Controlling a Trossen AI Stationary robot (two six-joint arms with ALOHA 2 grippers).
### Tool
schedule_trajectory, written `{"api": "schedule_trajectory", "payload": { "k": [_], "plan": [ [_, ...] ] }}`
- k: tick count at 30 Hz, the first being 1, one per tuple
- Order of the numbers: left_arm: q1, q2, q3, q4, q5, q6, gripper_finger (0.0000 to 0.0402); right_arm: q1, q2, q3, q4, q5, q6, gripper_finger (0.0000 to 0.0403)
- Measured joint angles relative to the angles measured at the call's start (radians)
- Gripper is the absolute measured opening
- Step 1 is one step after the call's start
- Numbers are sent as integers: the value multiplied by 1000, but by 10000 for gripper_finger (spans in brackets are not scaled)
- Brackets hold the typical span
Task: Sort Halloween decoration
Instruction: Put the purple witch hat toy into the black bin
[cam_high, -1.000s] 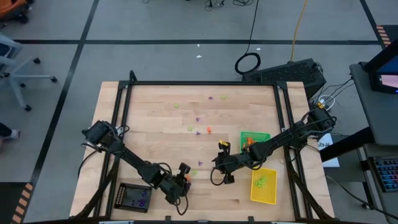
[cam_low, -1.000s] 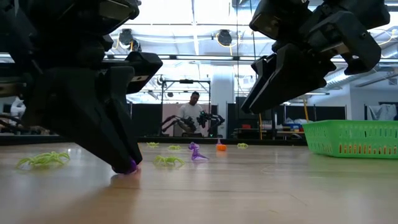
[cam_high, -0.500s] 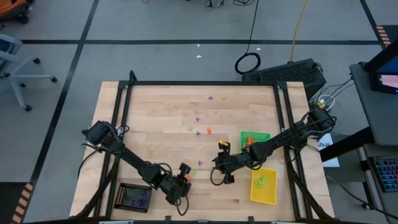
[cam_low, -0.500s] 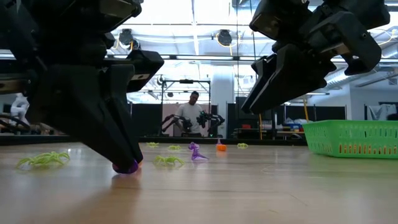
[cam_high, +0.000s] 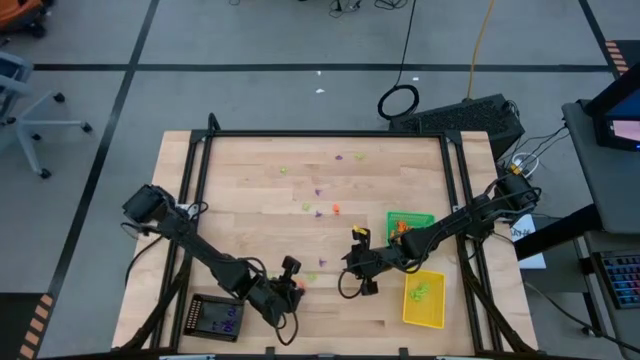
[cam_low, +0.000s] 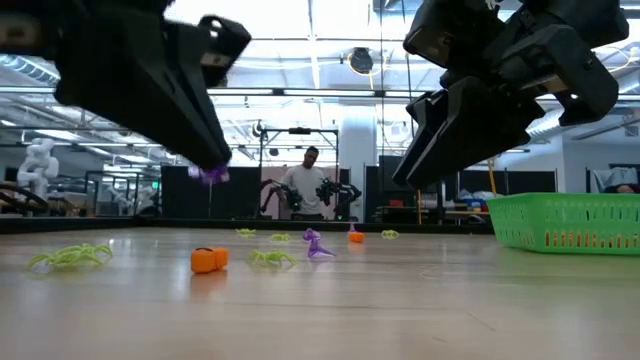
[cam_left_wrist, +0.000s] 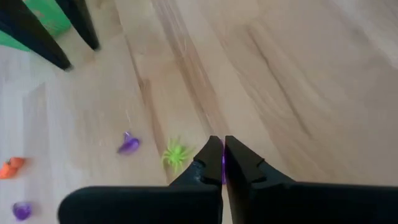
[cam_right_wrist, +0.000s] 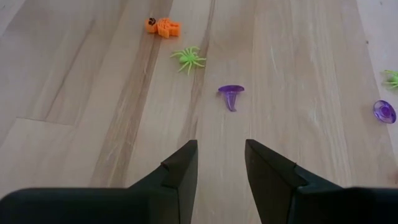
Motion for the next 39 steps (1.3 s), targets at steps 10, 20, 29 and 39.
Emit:
{"api": "schedule_trajectory", "payload": {
  "k": [10, 20, 29, 39],
  "plan": [
    [-2, -35, 0, -85, -7, -10, 1, 0, 0, 0, 0, 0, 0, 118],
    [8, -36, 0, -106, -14, -30, 1, 0, 0, 0, 0, 0, 0, 118],
    [5, -67, 0, -152, -26, -31, 1, 1, 0, 0, 0, 0, 0, 118],
    [-33, -232, 0, -280, -99, -40, 1, 1, 0, 0, -9, 0, 0, 118]
  ]
}}
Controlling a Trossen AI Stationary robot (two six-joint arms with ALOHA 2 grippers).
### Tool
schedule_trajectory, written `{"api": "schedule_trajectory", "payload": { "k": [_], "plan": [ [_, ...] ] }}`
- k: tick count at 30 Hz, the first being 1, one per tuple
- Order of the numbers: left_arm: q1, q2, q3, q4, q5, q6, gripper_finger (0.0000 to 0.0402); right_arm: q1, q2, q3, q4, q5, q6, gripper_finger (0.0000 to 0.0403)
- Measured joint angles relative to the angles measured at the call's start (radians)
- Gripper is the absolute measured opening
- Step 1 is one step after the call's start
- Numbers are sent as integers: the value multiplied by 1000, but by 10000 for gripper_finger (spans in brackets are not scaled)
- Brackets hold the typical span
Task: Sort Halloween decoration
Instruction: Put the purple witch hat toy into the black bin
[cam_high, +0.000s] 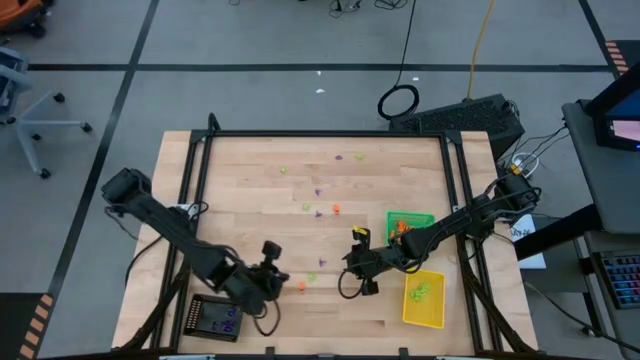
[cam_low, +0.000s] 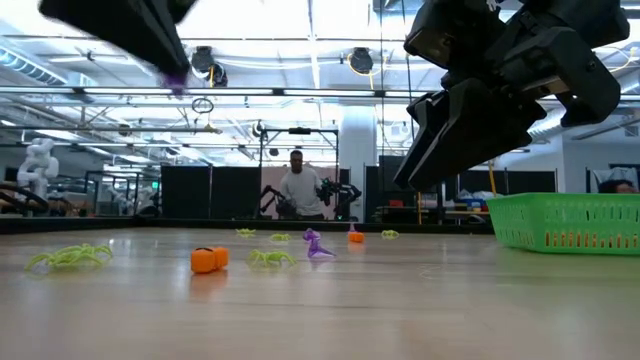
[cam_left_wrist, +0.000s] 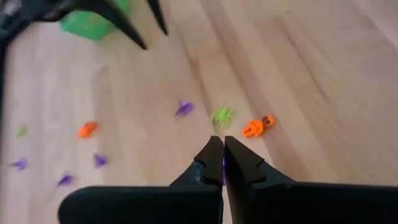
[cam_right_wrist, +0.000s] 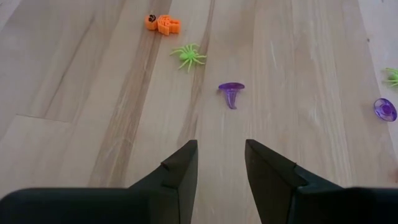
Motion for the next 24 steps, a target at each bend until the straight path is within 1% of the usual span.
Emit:
{"api": "schedule_trajectory", "payload": {
  "k": [4, 9, 13, 18, 20, 24],
  "plan": [
    [-34, -80, 0, -77, -57, -41, 1, 0, 0, 0, -5, 0, 0, 118],
    [-96, -157, 0, -132, -119, -89, 1, 0, 0, 0, -6, 0, 0, 118],
    [-153, -203, -24, -124, -163, -97, 1, 0, 0, 0, -6, 0, 0, 118],
    [-212, -248, -81, -118, -237, -173, 1, 0, 0, 0, -6, 0, 0, 118],
    [-235, -262, -109, -85, -266, -189, 1, 0, 0, 0, -6, 0, 0, 118],
    [-274, -282, -159, -5, -280, -198, 1, 0, 0, 0, -6, 0, 0, 118]
  ]
}}
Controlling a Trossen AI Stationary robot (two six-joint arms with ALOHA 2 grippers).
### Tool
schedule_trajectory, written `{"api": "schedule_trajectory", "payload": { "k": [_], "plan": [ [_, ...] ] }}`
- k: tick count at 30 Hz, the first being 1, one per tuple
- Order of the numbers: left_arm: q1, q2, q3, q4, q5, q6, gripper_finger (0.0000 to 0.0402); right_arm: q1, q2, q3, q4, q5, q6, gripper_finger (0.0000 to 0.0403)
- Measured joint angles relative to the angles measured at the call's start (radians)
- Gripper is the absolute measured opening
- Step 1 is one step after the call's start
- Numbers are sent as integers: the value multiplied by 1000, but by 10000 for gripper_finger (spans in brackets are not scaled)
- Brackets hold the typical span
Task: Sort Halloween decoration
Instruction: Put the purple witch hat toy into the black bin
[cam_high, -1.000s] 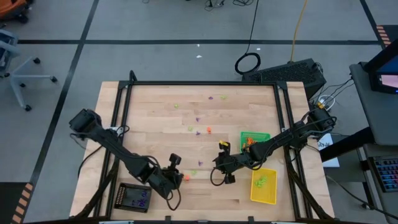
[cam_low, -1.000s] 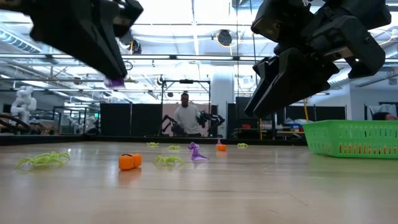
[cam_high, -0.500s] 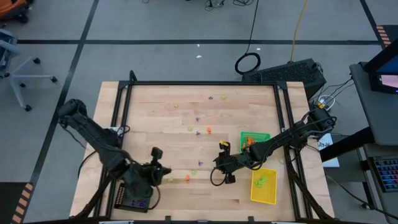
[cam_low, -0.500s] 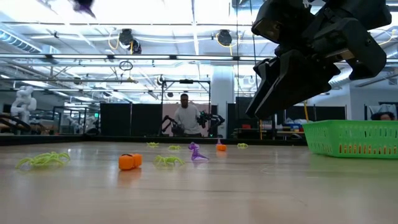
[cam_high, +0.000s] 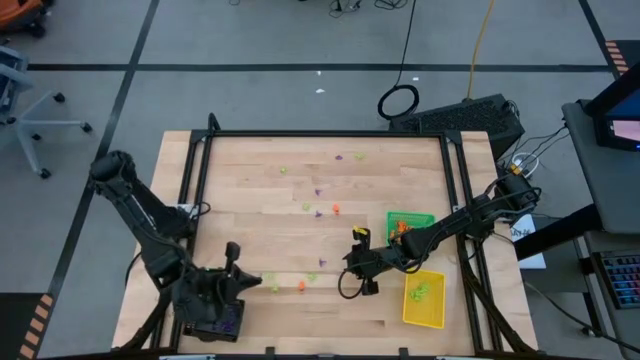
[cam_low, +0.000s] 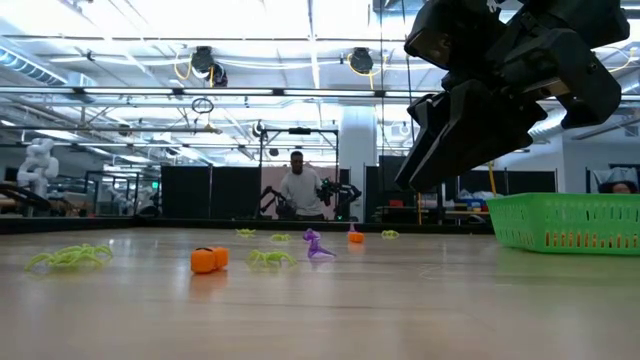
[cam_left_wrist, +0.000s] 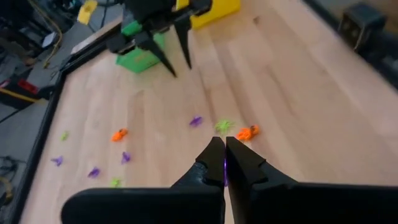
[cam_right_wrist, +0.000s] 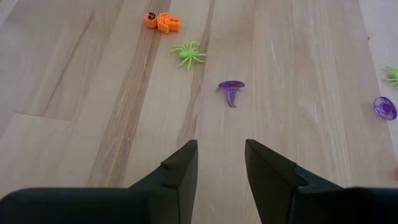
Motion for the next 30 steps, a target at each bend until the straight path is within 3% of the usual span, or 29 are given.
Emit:
{"api": "schedule_trajectory", "payload": {
  "k": [13, 19, 24, 30],
  "plan": [
    [-65, -13, -121, 335, -57, 160, 1, 0, 0, 0, 0, 0, 0, 118],
    [-64, -25, -145, 354, -52, 163, 1, 0, 0, 0, 1, 0, 0, 118],
    [-64, -63, -181, 457, 31, 218, 1, 0, 0, 0, 1, 0, 0, 118],
    [-64, -139, -181, 439, 194, 259, 1, 0, 0, 0, 1, 0, 0, 118]
  ]
}}
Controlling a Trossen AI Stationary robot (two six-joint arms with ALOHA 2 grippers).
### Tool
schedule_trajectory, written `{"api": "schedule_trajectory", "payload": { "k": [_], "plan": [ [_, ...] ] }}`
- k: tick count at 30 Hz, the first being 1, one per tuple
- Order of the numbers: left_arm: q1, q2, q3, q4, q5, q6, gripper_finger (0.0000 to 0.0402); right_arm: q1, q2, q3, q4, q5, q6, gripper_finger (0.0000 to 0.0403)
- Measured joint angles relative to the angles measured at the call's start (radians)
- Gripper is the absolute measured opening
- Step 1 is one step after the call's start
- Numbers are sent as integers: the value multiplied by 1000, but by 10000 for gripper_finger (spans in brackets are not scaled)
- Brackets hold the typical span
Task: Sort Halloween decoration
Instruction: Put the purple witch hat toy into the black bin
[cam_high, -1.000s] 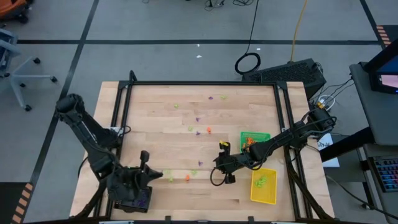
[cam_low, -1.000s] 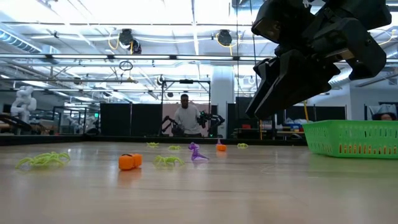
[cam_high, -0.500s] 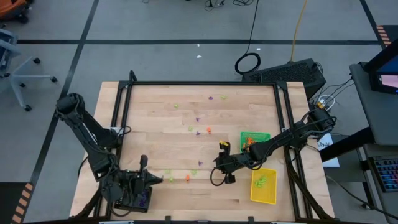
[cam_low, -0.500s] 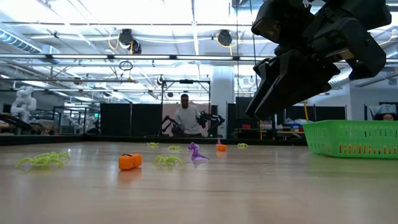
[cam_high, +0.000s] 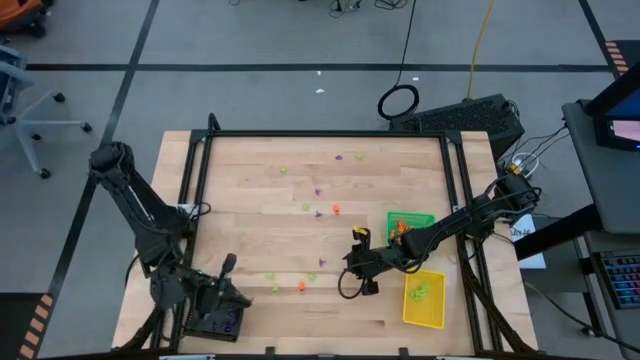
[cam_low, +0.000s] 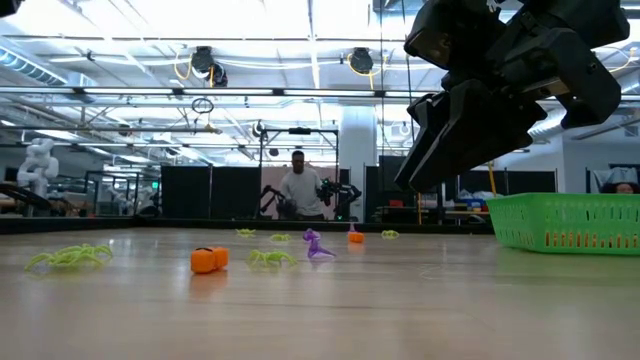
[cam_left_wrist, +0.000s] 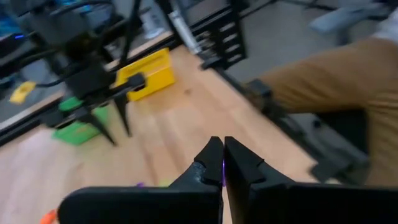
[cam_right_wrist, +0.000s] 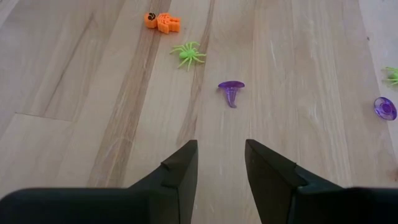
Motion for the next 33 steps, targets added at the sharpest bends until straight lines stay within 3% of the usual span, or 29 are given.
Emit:
{"api": "schedule_trajectory", "payload": {
  "k": [15, 33],
  "plan": [
    [1, -94, 0, -33, 205, 64, 1, 0, 0, 0, 0, 0, 0, 118],
    [20, -94, 0, -95, 204, 10, 1, 0, 0, 0, 0, 0, 0, 118]
  ]
}}
